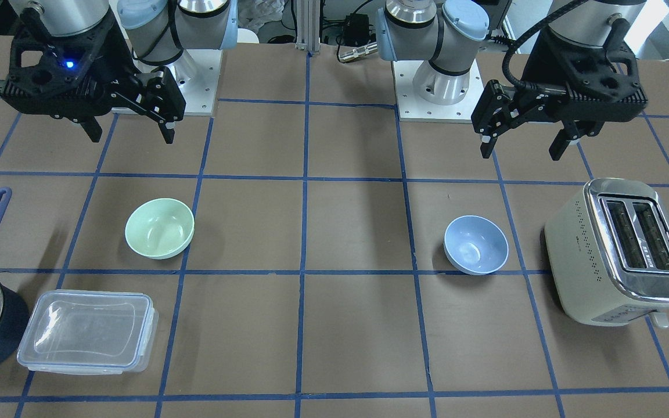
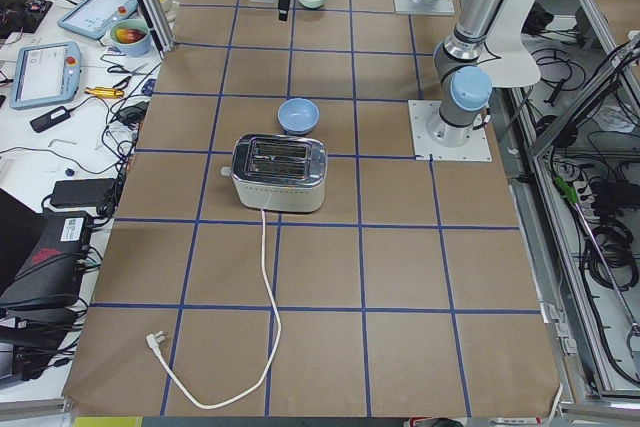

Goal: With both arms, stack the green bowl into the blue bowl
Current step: 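Lower the left gripper onto the pale blue bowl rim while the right gripper descends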

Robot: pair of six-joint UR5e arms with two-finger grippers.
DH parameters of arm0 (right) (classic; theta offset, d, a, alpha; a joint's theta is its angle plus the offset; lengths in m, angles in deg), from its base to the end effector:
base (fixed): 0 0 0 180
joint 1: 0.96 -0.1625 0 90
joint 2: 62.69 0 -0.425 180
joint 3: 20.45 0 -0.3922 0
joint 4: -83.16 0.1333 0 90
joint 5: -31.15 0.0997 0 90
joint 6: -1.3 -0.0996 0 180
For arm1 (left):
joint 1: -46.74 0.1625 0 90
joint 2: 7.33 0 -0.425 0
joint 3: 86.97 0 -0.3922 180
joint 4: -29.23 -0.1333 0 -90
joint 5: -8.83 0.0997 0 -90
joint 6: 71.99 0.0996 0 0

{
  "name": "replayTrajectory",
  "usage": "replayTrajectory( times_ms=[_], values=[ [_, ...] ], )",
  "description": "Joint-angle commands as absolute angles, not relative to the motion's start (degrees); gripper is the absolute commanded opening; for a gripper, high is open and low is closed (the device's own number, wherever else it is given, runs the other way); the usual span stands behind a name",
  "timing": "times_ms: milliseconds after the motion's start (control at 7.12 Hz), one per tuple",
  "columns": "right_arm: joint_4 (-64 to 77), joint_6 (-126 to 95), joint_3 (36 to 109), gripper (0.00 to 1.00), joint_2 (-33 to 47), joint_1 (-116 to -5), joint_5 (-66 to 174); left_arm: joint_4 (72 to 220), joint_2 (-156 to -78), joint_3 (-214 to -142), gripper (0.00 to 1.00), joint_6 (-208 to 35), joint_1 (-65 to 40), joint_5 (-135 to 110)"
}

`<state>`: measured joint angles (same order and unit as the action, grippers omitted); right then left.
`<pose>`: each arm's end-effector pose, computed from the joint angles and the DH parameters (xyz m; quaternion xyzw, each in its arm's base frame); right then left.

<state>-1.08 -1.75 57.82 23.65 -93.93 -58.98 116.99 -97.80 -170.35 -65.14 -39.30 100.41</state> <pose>0.1598 -0.5115 0.5462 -0.0007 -0.9998 0.0202 0.0001 -0.0953 -0.5144 0.5456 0.0241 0.9969 -0.0715 0.0206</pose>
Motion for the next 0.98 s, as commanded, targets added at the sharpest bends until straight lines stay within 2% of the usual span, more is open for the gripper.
replayTrajectory(
  times_ms=[0, 140, 281, 561, 842],
  values=[
    [-1.3, -2.0, 57.9, 1.00, 23.6, -94.0, -59.0, 116.9, -98.3, -170.4, 1.00, -65.2, -39.3, 100.5],
    [-1.1, -2.0, 57.9, 1.00, 23.6, -94.0, -59.0, 117.1, -98.4, -171.2, 1.00, -65.7, -39.3, 100.4],
    [-1.3, -2.0, 58.0, 1.00, 23.6, -94.0, -59.0, 116.4, -98.5, -175.4, 1.00, -65.4, -39.3, 100.4],
    [-1.3, -2.2, 58.1, 1.00, 23.6, -94.0, -58.8, 97.2, -99.2, -190.2, 1.00, -65.6, -39.3, 100.2],
    [-1.4, -2.3, 58.2, 1.00, 23.5, -94.0, -58.8, 74.9, -102.2, -209.8, 1.00, -65.1, -40.0, 100.2]
  ],
)
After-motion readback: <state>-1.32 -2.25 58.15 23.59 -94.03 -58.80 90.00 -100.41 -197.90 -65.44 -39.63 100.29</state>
